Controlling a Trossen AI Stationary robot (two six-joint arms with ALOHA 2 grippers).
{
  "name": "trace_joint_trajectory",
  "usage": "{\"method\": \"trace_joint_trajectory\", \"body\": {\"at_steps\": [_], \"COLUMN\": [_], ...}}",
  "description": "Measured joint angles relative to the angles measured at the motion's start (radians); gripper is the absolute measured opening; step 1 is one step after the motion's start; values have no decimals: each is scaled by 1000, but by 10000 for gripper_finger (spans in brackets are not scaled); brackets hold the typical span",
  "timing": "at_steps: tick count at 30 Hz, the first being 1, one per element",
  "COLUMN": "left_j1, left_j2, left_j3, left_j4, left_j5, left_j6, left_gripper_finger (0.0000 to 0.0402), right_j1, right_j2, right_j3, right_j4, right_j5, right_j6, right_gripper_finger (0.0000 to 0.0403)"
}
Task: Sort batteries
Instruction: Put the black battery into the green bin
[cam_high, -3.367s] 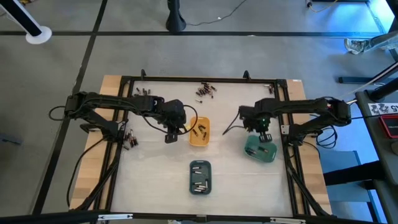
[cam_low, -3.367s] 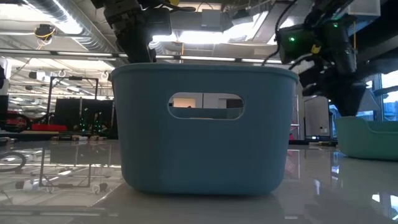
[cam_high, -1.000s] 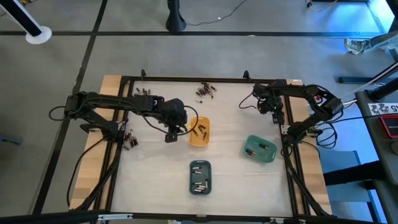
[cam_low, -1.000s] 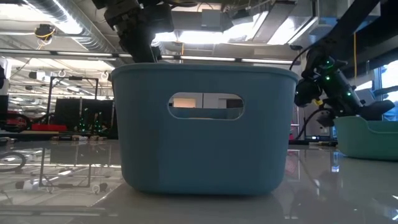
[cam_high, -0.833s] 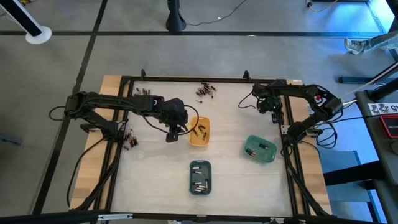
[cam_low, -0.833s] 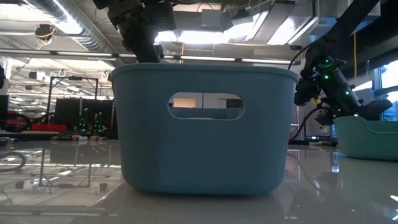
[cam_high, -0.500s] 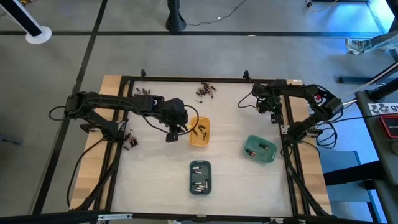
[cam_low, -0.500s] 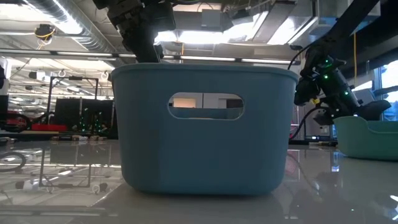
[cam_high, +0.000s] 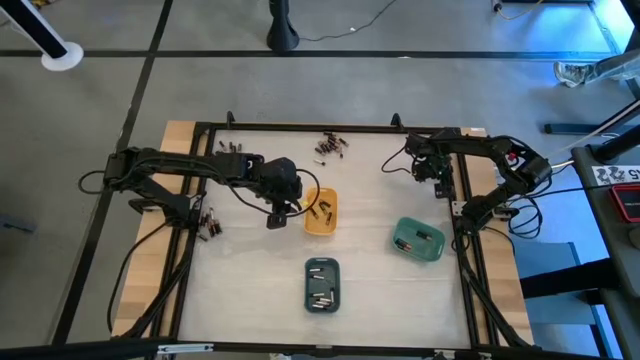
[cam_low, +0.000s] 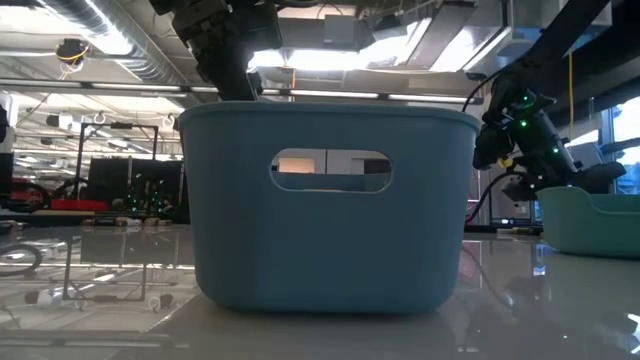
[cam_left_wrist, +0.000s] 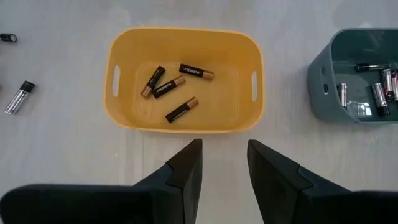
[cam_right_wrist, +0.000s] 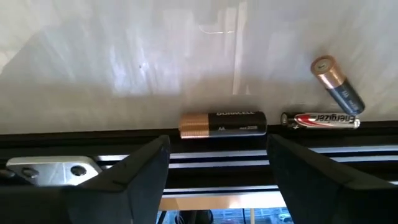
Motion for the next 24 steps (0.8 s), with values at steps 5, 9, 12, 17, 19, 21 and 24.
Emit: {"method": "trace_joint_trajectory", "body": {"at_steps": [5, 9, 12, 17, 19, 21, 24], "left_j1": [0, 0, 0, 0, 0, 0, 0], "left_j2": [0, 0, 0, 0, 0, 0, 0], "left_j3": [0, 0, 0, 0, 0, 0, 0], "left_j4": [0, 0, 0, -2, -2, -2, -1], "left_j5": [0, 0, 0, 0, 0, 0, 0], "left_j6": [1, 2, 2, -3, -3, -3, 1], "left_gripper_finger": [116, 116, 116, 116, 116, 116, 116], "right_j1": [8, 8, 8, 16, 38, 74, 128], "right_j2": [0, 0, 0, 0, 0, 0, 0], "right_j3": [0, 0, 0, 0, 0, 0, 0], "right_j4": [-2, 4, 6, 6, 3, -4, 3], "right_j5": [-15, -24, -24, 0, 22, 29, 40], "right_j6": [35, 37, 36, 40, 52, 51, 21], "right_gripper_finger": [307, 314, 311, 302, 300, 299, 299]}}
